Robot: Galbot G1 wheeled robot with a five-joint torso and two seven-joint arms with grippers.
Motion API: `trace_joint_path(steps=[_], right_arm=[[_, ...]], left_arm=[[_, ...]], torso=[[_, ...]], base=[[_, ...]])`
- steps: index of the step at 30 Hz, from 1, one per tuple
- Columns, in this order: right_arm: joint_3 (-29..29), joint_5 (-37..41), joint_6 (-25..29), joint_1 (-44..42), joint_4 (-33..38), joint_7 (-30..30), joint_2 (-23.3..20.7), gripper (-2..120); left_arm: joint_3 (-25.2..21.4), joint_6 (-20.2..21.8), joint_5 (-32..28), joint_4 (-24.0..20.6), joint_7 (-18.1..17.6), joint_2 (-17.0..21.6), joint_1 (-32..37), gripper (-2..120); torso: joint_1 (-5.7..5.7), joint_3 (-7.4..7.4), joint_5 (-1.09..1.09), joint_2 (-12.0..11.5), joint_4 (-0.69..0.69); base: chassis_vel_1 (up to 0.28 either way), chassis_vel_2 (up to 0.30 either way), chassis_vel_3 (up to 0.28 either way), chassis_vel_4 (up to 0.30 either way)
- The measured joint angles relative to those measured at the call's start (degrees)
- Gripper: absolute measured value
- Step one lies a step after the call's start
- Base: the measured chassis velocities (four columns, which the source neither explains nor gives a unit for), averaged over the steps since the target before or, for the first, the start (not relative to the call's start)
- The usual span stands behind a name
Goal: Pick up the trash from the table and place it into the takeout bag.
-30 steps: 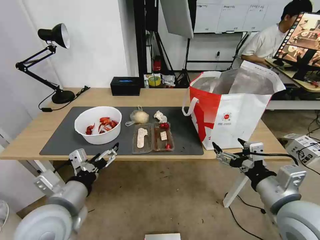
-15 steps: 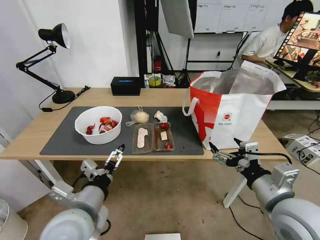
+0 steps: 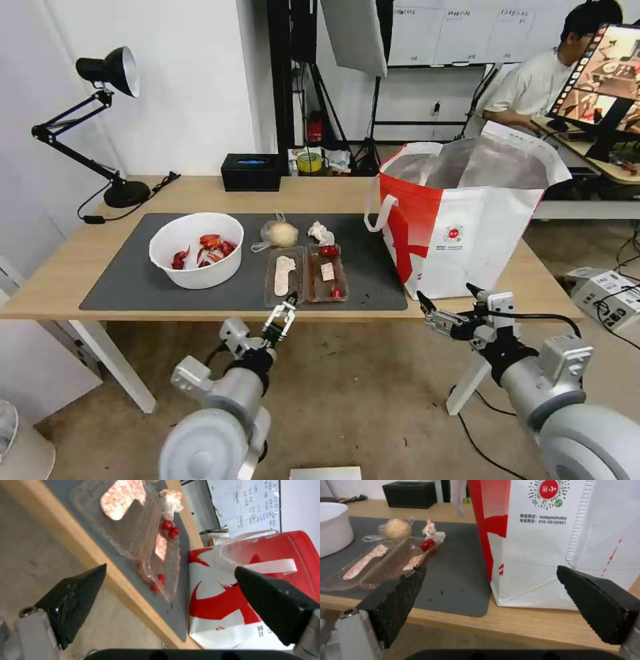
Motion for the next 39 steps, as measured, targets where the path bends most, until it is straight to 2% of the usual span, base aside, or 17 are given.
trace_joint_path(steps=[9, 16, 28, 39], right_arm=[[0.2, -0.7, 0.2, -0.2, -0.5, 0.0, 0.9, 100], [0.2, -1.5, 0.3, -0.3, -0.9, 0.0, 2.1, 100], [0.5, -2.0, 0.4, -0.8, -1.1, 0.0, 3.3, 100], [0.4, -2.4, 0.6, -1.1, -1.3, 0.0, 4.4, 100]], left_arm=[[0.9, -0.3, -2.1, 4.2, -0.5, 1.9, -4.7, 100], [1.6, -0.5, -4.3, 7.5, -2.5, 2.3, -8.8, 100], [2.6, -0.8, -5.7, 11.8, -3.0, 3.1, -12.2, 100], [1.9, -1.0, -5.9, 12.6, -3.2, 2.5, -12.6, 100]], torso=[[0.0, 0.0, 0.0, 0.0, 0.01], [0.0, 0.0, 0.0, 0.0, 0.0], [0.0, 0.0, 0.0, 0.0, 0.0], [0.0, -0.01, 0.0, 0.0, 0.0]], base=[[0.0, 0.0, 0.0, 0.0], [0.0, 0.0, 0.0, 0.0], [0.0, 0.0, 0.0, 0.0], [0.0, 0.0, 0.0, 0.0]])
